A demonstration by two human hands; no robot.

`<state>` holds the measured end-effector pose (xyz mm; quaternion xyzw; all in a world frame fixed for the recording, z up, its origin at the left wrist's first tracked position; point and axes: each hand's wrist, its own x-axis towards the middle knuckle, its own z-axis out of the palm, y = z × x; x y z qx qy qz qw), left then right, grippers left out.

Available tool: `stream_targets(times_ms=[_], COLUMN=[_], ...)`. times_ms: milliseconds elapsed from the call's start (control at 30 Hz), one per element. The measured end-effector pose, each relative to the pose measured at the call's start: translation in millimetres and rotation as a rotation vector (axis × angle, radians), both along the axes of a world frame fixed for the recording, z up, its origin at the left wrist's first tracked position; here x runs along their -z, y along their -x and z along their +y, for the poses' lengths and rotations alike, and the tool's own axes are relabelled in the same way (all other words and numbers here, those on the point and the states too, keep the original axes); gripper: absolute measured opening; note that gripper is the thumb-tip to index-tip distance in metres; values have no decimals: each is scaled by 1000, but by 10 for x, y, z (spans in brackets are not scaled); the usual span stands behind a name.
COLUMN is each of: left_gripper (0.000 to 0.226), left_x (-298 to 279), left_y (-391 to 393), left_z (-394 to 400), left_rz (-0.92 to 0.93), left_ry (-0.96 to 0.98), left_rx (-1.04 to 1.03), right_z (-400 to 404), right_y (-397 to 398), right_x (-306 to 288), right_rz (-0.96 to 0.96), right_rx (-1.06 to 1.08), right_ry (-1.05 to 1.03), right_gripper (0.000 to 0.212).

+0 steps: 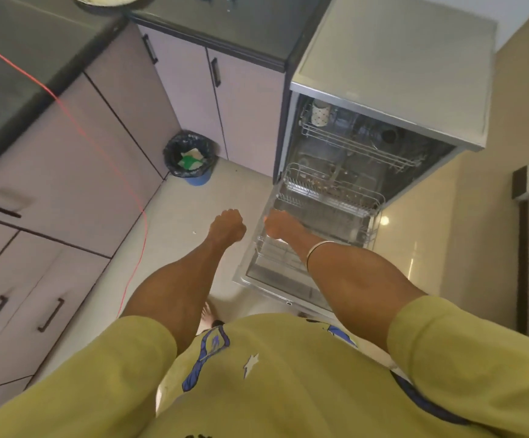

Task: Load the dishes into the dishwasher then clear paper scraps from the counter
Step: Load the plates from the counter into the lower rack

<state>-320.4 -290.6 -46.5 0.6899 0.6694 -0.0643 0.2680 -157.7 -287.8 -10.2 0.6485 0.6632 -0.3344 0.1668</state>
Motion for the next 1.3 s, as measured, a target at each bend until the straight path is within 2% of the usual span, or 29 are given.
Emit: stream_targets(times_ms=[167, 333, 600, 800, 967, 1033, 1133, 1300], left_gripper=[35, 35, 34, 30, 31, 31, 29, 29], left_x=[-22, -114, -201, -225, -304, -384, -544, -759], left_y=[768, 1510, 2448, 2688, 2662, 2626, 2531, 2345], left_z=[188, 400, 1216, 1891, 2601, 2972, 3611, 4478], left_rz=[23, 16, 56, 19, 24, 22, -15, -152], left_ry=[4, -24, -37, -51, -30, -23, -63, -104], left_rx=[-54, -55, -63, -126, -117, -115, -109, -151], right_z=[240, 689, 1329, 2093, 2841, 3187, 3737, 4534], right_y=[858, 1591, 2261, 2423, 2615, 2658, 2572, 2394], right_x=[-20, 511, 207, 223, 90, -66, -238, -465], right_rz=[35, -27, -34, -16, 66, 75, 40, 38], right_rx=[62, -26, -89, -89, 24, 1, -148, -87], right_ry=[-18, -25, -60, -130, -219, -249, -282, -413], right_gripper=[35, 50, 52, 49, 45, 46, 40, 37])
